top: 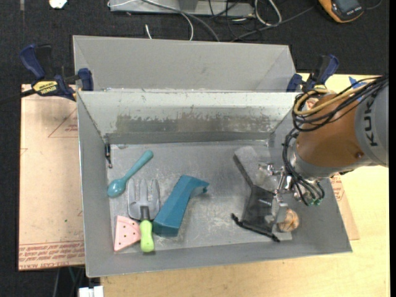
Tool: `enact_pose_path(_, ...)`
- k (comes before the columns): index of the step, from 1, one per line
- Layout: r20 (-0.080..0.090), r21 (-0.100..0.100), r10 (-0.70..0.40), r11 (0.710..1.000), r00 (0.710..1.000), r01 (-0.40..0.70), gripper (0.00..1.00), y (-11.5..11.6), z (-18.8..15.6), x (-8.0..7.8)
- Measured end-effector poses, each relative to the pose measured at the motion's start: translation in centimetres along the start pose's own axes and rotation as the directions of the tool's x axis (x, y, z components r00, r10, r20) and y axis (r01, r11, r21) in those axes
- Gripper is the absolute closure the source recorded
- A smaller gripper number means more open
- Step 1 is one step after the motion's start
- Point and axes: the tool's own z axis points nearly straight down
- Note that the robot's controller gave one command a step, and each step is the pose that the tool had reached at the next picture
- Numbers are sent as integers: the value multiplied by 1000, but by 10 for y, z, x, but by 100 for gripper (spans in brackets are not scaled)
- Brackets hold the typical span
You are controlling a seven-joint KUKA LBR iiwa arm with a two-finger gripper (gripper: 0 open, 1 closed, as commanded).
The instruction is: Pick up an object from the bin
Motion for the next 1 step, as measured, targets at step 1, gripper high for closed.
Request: enact_pose_path(1,5,1,-44,999,999,44,0,-7,10,4)
